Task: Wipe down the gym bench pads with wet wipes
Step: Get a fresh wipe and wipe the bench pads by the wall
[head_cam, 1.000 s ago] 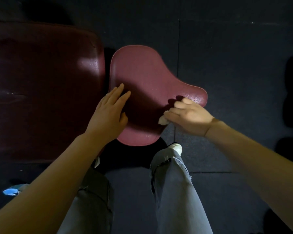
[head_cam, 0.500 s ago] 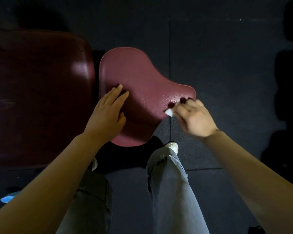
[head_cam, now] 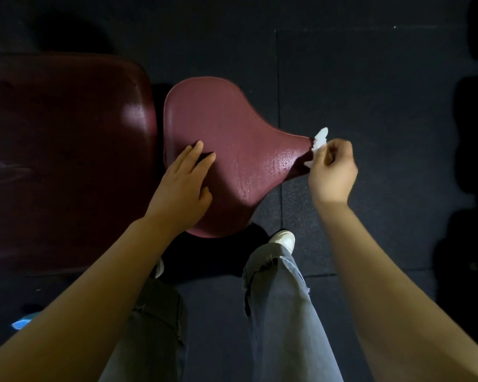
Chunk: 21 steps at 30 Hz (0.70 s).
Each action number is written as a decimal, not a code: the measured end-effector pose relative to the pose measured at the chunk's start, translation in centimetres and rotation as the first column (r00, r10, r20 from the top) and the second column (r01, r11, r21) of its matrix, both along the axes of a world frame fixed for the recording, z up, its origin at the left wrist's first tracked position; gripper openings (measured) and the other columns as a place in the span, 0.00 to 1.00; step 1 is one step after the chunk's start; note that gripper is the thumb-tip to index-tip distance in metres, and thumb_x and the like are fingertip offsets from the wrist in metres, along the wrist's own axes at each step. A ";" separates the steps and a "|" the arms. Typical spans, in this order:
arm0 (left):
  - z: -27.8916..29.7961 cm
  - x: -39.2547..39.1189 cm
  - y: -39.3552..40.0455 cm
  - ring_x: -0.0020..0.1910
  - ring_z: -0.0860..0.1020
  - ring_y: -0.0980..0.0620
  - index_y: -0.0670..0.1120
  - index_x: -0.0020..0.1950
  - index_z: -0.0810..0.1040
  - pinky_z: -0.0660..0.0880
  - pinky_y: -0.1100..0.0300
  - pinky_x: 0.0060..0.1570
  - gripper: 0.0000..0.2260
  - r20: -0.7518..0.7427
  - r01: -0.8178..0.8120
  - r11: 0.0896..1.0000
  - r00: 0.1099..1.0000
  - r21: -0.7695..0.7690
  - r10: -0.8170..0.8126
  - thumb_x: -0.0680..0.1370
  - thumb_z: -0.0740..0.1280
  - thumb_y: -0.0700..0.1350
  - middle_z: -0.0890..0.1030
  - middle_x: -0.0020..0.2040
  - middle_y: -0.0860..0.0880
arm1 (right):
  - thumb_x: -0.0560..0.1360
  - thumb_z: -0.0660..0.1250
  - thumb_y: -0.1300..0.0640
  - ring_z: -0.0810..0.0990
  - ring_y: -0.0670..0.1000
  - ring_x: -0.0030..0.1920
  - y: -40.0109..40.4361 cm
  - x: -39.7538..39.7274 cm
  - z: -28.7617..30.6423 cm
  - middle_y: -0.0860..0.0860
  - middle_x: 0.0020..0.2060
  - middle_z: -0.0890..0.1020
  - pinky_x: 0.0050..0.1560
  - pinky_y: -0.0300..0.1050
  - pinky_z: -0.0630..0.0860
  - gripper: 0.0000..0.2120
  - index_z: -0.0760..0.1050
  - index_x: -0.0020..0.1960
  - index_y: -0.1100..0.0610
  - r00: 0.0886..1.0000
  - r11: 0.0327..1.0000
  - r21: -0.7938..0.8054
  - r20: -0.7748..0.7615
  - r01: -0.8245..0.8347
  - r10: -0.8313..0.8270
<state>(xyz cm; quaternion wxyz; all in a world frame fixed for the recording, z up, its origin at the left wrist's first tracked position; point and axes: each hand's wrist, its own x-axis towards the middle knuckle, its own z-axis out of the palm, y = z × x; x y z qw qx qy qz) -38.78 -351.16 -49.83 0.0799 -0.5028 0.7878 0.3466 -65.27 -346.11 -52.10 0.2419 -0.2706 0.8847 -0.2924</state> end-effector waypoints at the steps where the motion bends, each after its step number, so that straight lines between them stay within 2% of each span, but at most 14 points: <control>1: 0.0 0.0 0.0 0.80 0.50 0.45 0.44 0.78 0.62 0.53 0.48 0.76 0.29 0.005 0.003 1.000 1.000 -0.002 -0.003 0.78 0.65 0.41 0.54 0.81 0.44 | 0.80 0.60 0.59 0.78 0.38 0.35 0.4 0.9 0.0 0.42 0.33 0.75 0.41 0.32 0.74 0.04 0.72 0.51 0.60 0.998 0.998 -0.003 -0.002 0.063 -0.063; 3: -0.1 -0.1 0.1 0.80 0.50 0.45 0.44 0.78 0.62 0.53 0.48 0.76 0.29 0.004 0.007 1.000 1.000 -0.002 -0.007 0.78 0.64 0.41 0.54 0.81 0.44 | 0.80 0.60 0.58 0.74 0.36 0.33 1.1 2.4 0.0 0.40 0.34 0.74 0.35 0.24 0.67 0.06 0.72 0.52 0.60 0.984 0.984 0.003 0.008 0.177 -0.177; 5: -0.1 -0.1 0.1 0.80 0.49 0.45 0.44 0.78 0.62 0.53 0.47 0.76 0.29 0.000 0.007 1.000 1.000 -0.002 -0.007 0.78 0.64 0.40 0.53 0.81 0.44 | 0.80 0.59 0.58 0.72 0.36 0.34 1.2 3.9 -0.1 0.40 0.35 0.73 0.34 0.21 0.64 0.06 0.72 0.54 0.60 0.960 0.960 0.017 0.026 0.280 -0.280; 7: -0.2 0.0 0.2 0.80 0.49 0.44 0.44 0.78 0.62 0.54 0.46 0.76 0.28 -0.007 0.020 1.000 1.000 -0.008 -0.021 0.78 0.64 0.40 0.53 0.81 0.44 | 0.81 0.59 0.58 0.73 0.38 0.35 1.2 5.7 -0.3 0.40 0.36 0.72 0.36 0.25 0.66 0.06 0.71 0.54 0.60 0.931 0.932 0.025 0.042 0.362 -0.362; 10: -0.3 0.2 0.2 0.80 0.49 0.44 0.44 0.79 0.61 0.53 0.46 0.75 0.29 -0.018 0.029 1.000 0.999 -0.006 -0.029 0.78 0.64 0.39 0.53 0.81 0.44 | 0.80 0.59 0.57 0.76 0.46 0.39 1.4 8.7 -0.4 0.42 0.37 0.75 0.43 0.36 0.69 0.04 0.70 0.53 0.57 0.895 0.900 0.018 0.094 0.436 -0.436; 12: -0.4 0.3 0.1 0.80 0.49 0.45 0.45 0.79 0.60 0.53 0.47 0.75 0.30 -0.018 0.029 1.000 0.999 -0.007 -0.029 0.78 0.64 0.40 0.52 0.81 0.44 | 0.80 0.60 0.57 0.77 0.48 0.41 1.7 10.4 -0.5 0.45 0.39 0.77 0.44 0.38 0.70 0.04 0.71 0.52 0.56 0.891 0.898 0.016 0.119 0.439 -0.437; 16: -0.1 0.4 -0.1 0.80 0.51 0.44 0.43 0.78 0.62 0.53 0.48 0.76 0.31 -0.054 0.035 0.999 0.998 -0.017 -0.035 0.75 0.64 0.37 0.55 0.81 0.42 | 0.80 0.61 0.59 0.79 0.36 0.36 3.5 13.0 -0.7 0.40 0.35 0.77 0.37 0.23 0.66 0.02 0.70 0.48 0.53 0.929 0.941 0.019 0.155 0.337 -0.335; 17: 0.0 0.4 -0.1 0.80 0.52 0.43 0.42 0.78 0.63 0.53 0.49 0.76 0.31 -0.066 0.030 0.999 0.997 -0.023 -0.032 0.75 0.64 0.36 0.56 0.80 0.42 | 0.80 0.61 0.59 0.79 0.37 0.37 4.3 13.5 -0.8 0.43 0.36 0.79 0.38 0.25 0.67 0.01 0.71 0.49 0.54 0.943 0.958 0.041 0.166 0.285 -0.288; 19: 0.2 0.5 -0.2 0.80 0.54 0.45 0.43 0.78 0.64 0.50 0.54 0.76 0.31 -0.077 0.013 1.000 0.997 -0.028 -0.015 0.74 0.64 0.36 0.57 0.80 0.43 | 0.80 0.61 0.56 0.79 0.47 0.42 6.1 14.6 -1.0 0.51 0.40 0.80 0.42 0.35 0.68 0.03 0.72 0.53 0.54 0.958 0.974 0.110 0.184 0.200 -0.218; 21: 0.2 0.8 -0.3 0.80 0.53 0.47 0.44 0.78 0.64 0.48 0.58 0.75 0.30 -0.078 -0.003 1.000 0.997 -0.021 0.002 0.75 0.63 0.37 0.57 0.81 0.45 | 0.80 0.61 0.56 0.77 0.48 0.40 7.0 15.5 -1.0 0.50 0.39 0.80 0.41 0.33 0.66 0.03 0.72 0.52 0.54 0.955 0.971 0.124 0.193 0.204 -0.225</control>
